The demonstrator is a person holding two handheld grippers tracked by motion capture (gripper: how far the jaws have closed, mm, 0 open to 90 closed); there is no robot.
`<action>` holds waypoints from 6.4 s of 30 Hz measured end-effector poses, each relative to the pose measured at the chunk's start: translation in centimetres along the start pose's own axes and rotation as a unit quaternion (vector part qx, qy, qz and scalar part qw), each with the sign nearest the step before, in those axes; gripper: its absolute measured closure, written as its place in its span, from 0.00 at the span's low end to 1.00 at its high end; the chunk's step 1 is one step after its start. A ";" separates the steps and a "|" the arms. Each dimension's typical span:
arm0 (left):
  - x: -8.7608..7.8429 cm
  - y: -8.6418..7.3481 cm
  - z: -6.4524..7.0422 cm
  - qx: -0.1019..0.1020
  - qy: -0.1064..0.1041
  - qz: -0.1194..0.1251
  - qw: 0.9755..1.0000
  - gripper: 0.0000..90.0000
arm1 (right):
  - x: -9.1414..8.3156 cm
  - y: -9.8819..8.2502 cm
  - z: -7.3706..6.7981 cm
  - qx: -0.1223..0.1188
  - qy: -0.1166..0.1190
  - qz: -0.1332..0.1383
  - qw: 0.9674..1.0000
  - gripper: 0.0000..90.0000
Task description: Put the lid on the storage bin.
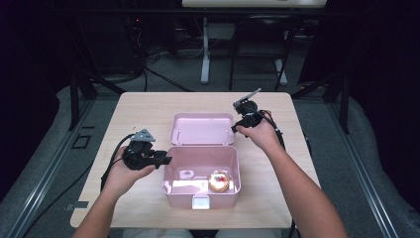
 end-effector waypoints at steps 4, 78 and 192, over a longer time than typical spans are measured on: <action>0.1 -0.1 0.0 0.000 0.005 -0.002 1.000 0.75 | 0.6 0.5 0.0 0.001 -0.002 -0.002 1.000 0.72; 0.0 -0.1 -0.2 -0.001 0.001 0.007 1.000 0.82 | 4.2 3.3 1.9 0.108 -0.033 -0.002 0.994 0.89; 1.3 11.0 -5.2 -0.063 0.111 0.074 0.989 0.87 | -4.8 2.7 -0.5 0.071 -0.034 0.158 0.984 0.94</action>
Point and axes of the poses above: each handheld gripper's, and its own axes: x roughly forward along the jaws, y roughly out of its top, z roughly to its right, the point moved 2 cm from there along x, roughly forward along the jaws, and after that the axes turned 7 degrees about -x, right-handed, at the moved point
